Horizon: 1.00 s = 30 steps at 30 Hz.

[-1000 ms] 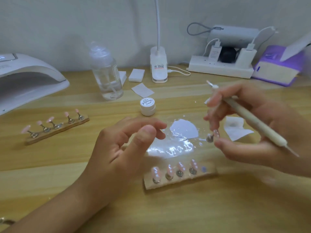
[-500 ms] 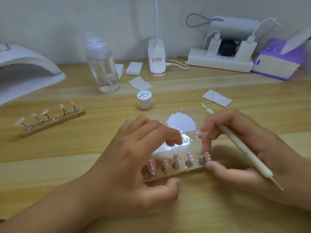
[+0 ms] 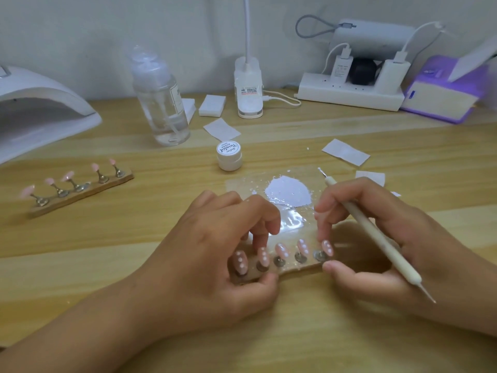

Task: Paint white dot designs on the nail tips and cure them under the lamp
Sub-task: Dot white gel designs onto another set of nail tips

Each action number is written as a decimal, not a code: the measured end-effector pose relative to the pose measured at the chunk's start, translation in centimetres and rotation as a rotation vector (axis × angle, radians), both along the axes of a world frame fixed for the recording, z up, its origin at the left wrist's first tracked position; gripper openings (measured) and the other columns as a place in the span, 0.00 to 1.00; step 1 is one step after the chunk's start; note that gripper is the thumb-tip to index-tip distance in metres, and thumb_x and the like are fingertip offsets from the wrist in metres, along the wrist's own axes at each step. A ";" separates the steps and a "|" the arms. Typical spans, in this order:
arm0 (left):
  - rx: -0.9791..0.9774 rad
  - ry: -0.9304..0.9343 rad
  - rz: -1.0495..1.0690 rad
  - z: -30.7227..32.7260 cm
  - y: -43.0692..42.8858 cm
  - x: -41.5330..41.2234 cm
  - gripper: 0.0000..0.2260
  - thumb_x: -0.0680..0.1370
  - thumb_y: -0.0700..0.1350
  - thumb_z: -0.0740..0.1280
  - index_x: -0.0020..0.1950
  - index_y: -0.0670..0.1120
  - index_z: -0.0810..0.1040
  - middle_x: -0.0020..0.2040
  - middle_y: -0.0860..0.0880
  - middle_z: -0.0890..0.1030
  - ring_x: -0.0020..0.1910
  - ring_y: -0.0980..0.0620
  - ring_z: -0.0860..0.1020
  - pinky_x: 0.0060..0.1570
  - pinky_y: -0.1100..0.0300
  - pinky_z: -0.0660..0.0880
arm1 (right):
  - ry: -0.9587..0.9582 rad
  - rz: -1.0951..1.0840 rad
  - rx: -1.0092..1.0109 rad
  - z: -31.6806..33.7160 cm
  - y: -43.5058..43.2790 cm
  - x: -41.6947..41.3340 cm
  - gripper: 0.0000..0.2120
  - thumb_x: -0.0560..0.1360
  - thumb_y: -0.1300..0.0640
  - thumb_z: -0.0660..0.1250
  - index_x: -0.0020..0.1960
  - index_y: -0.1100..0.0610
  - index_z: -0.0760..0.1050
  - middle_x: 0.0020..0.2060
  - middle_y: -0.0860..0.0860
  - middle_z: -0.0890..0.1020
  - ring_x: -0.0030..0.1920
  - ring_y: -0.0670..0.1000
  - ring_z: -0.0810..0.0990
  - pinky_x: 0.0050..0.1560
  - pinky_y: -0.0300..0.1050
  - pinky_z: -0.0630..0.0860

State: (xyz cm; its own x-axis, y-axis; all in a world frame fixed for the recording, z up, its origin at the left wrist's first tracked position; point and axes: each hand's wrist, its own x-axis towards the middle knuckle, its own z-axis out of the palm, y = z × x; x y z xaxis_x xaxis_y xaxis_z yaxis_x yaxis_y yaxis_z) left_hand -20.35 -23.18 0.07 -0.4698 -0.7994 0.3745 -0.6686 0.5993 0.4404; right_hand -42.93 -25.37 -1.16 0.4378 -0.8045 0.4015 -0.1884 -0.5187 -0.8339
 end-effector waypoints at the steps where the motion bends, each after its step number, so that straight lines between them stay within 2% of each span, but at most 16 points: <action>1: 0.006 0.012 0.002 0.0 0.0 0.0 0.16 0.66 0.48 0.73 0.49 0.54 0.72 0.40 0.59 0.75 0.43 0.59 0.73 0.48 0.61 0.68 | 0.020 0.011 -0.005 -0.2 -0.1 -0.2 0.22 0.64 0.70 0.73 0.52 0.51 0.74 0.36 0.48 0.80 0.35 0.50 0.79 0.44 0.33 0.78; 4: 0.014 0.035 0.015 0.0 0.1 0.0 0.16 0.65 0.47 0.74 0.47 0.54 0.71 0.40 0.59 0.75 0.43 0.59 0.73 0.47 0.65 0.67 | 0.099 0.067 0.021 -0.5 -0.5 -1.1 0.25 0.69 0.72 0.74 0.56 0.48 0.73 0.39 0.48 0.80 0.37 0.49 0.81 0.42 0.35 0.77; 8: 0.013 0.041 0.011 0.0 0.1 0.0 0.16 0.65 0.45 0.74 0.46 0.54 0.71 0.39 0.58 0.75 0.42 0.58 0.73 0.46 0.65 0.67 | 0.142 0.107 0.053 -0.3 -0.6 -1.6 0.22 0.71 0.65 0.72 0.59 0.48 0.72 0.42 0.48 0.79 0.38 0.51 0.82 0.41 0.42 0.79; 12: 0.010 0.040 0.015 0.1 0.1 -0.1 0.18 0.63 0.44 0.74 0.47 0.55 0.70 0.40 0.58 0.75 0.42 0.58 0.72 0.47 0.68 0.66 | 0.139 0.122 0.047 0.1 -0.5 -1.6 0.22 0.70 0.68 0.71 0.56 0.47 0.72 0.42 0.47 0.78 0.36 0.51 0.82 0.43 0.34 0.76; 17: -0.001 0.029 0.010 0.0 0.1 -0.2 0.15 0.65 0.46 0.72 0.47 0.54 0.70 0.40 0.58 0.75 0.42 0.58 0.72 0.47 0.67 0.66 | 0.164 0.145 0.021 0.5 -0.4 -1.6 0.20 0.70 0.68 0.71 0.55 0.51 0.70 0.42 0.49 0.78 0.40 0.51 0.81 0.45 0.34 0.76; 21: 0.019 0.012 0.011 0.0 0.1 -0.1 0.15 0.66 0.48 0.72 0.48 0.55 0.71 0.40 0.59 0.76 0.43 0.58 0.74 0.48 0.66 0.66 | 0.266 0.058 -0.177 2.1 -1.3 -3.3 0.21 0.68 0.56 0.71 0.58 0.49 0.69 0.47 0.46 0.80 0.51 0.51 0.80 0.57 0.35 0.72; 23: 0.027 0.002 0.010 0.1 0.1 -0.1 0.14 0.66 0.49 0.72 0.49 0.54 0.73 0.40 0.59 0.76 0.42 0.59 0.74 0.48 0.65 0.67 | 0.298 -0.023 -0.201 2.8 -2.0 -4.7 0.21 0.68 0.52 0.70 0.59 0.47 0.69 0.50 0.46 0.80 0.54 0.51 0.79 0.58 0.33 0.70; 26: 0.043 0.001 0.035 0.4 0.2 -0.3 0.15 0.65 0.48 0.73 0.49 0.53 0.74 0.40 0.59 0.77 0.43 0.59 0.74 0.49 0.59 0.69 | 0.375 -0.212 -0.159 2.9 -3.1 -6.1 0.19 0.69 0.41 0.70 0.56 0.41 0.69 0.54 0.39 0.79 0.58 0.42 0.77 0.50 0.25 0.70; 28: 0.037 -0.024 0.044 0.7 0.3 -0.3 0.17 0.65 0.50 0.73 0.52 0.53 0.76 0.42 0.60 0.77 0.45 0.59 0.74 0.51 0.56 0.69 | 0.430 -0.289 -0.100 2.6 -3.7 -6.6 0.22 0.67 0.34 0.72 0.55 0.41 0.70 0.54 0.35 0.77 0.56 0.37 0.75 0.45 0.27 0.72; 30: 0.029 -0.065 0.050 1.3 0.3 -0.4 0.21 0.65 0.56 0.70 0.56 0.54 0.76 0.46 0.60 0.76 0.50 0.59 0.74 0.54 0.55 0.69 | 0.490 -0.303 -0.070 2.0 -4.0 -6.8 0.23 0.64 0.36 0.71 0.55 0.42 0.71 0.52 0.36 0.77 0.53 0.39 0.76 0.48 0.34 0.74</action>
